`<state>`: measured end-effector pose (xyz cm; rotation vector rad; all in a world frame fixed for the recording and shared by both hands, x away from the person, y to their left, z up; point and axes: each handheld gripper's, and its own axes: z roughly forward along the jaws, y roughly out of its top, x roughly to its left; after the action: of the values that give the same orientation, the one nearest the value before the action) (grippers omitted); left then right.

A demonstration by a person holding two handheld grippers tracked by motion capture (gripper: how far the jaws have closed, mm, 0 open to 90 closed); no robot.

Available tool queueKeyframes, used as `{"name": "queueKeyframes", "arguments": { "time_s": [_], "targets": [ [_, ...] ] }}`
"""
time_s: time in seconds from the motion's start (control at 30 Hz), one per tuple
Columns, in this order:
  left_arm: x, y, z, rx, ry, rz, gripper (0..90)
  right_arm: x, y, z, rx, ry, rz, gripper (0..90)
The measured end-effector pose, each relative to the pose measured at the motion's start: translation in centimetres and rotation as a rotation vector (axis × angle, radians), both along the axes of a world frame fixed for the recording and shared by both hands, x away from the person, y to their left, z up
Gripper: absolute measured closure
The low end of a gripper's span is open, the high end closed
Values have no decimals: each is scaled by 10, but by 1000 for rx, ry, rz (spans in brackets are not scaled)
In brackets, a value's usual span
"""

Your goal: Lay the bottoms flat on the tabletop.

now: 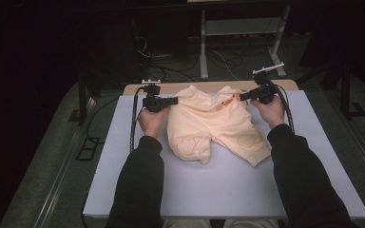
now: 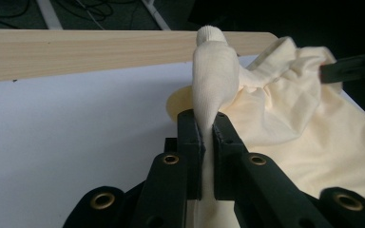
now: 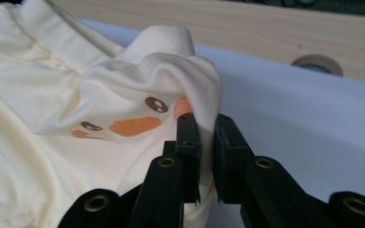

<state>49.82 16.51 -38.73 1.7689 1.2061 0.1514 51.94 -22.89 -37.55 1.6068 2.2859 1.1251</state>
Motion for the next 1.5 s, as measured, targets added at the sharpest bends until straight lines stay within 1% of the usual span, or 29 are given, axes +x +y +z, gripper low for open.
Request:
{"name": "queueKeyframes", "arguments": {
  "time_s": [0.07, 0.1, 0.13, 0.17, 0.23, 0.27, 0.3, 0.4, 0.53, 0.57, 0.63, 0.7, 0.73, 0.77, 0.8, 0.83, 0.87, 0.9, 0.97, 1.0, 1.1, 1.2, 1.27, 1.37, 1.47, 1.5],
  "targets": [
    [2, -1, -2, -20, 11, 13, 832, 4, 2, 7, -26, -4, 6, 810],
    [2, -3, -3, -23, 10, 21, 832, 5, 2, 9, -37, -12, 5, 810],
    [3, -4, -4, -14, 10, 25, 832, 6, 3, 11, -39, -13, -1, 810],
    [3, -5, -6, 5, 15, 29, 832, 6, 3, 12, -44, -12, -8, 810],
    [4, -7, -9, 20, 26, 32, 831, 7, 2, 10, -47, -6, -20, 810],
    [5, -9, -11, 21, 36, 28, 831, 8, 1, 9, -48, 0, -23, 810],
    [5, -11, -13, 32, 44, 17, 830, 9, 1, 6, -53, 8, -26, 810],
    [5, -16, -20, 74, 47, 1, 829, 11, -1, 0, -48, 26, -26, 810],
    [6, -17, -26, 74, 54, -1, 823, 12, -3, -11, -52, 44, -33, 803],
    [6, -17, -27, 79, 53, -3, 819, 12, -4, -14, -43, 51, -39, 797],
    [6, -16, -30, 76, 64, -11, 810, 12, -6, -21, -28, 66, -49, 782],
    [6, -15, -33, 71, 80, -25, 778, 10, -9, -28, -21, 62, -53, 751],
    [5, -14, -35, 86, 83, -25, 771, 9, -10, -29, -20, 60, -54, 751],
    [5, -13, -35, 90, 84, -23, 763, 8, -11, -32, -17, 64, -55, 752],
    [4, -12, -37, 89, 85, -20, 746, 8, -12, -33, -14, 69, -55, 751],
    [3, -10, -39, 79, 93, -21, 712, 7, -14, -35, -11, 70, -54, 739],
    [3, -9, -40, 75, 105, -26, 698, 6, -15, -36, -4, 72, -58, 737],
    [3, -9, -41, 82, 112, -32, 686, 5, -16, -37, 3, 72, -60, 728],
    [1, -7, -42, 82, 106, -37, 657, 2, -19, -39, 13, 72, -64, 715],
    [1, -6, -42, 71, 112, -38, 649, 1, -20, -40, 12, 70, -65, 706],
    [0, -5, -41, 44, 120, -44, 589, -2, -23, -42, 21, 66, -67, 672],
    [-1, -4, -39, 11, 128, -48, 514, -5, -25, -42, 30, 53, -65, 611],
    [-2, -5, -36, 12, 120, -52, 472, -8, -27, -40, 43, 42, -65, 563],
    [-5, -6, -31, 13, 102, -55, 388, -12, -28, -35, 50, 21, -51, 465],
    [-8, -7, -25, 34, 76, -51, 291, -18, -29, -28, 67, -15, -36, 367],
    [-10, -8, -23, 37, 72, -49, 257, -20, -29, -25, 67, -25, -34, 338]
  ]
}}
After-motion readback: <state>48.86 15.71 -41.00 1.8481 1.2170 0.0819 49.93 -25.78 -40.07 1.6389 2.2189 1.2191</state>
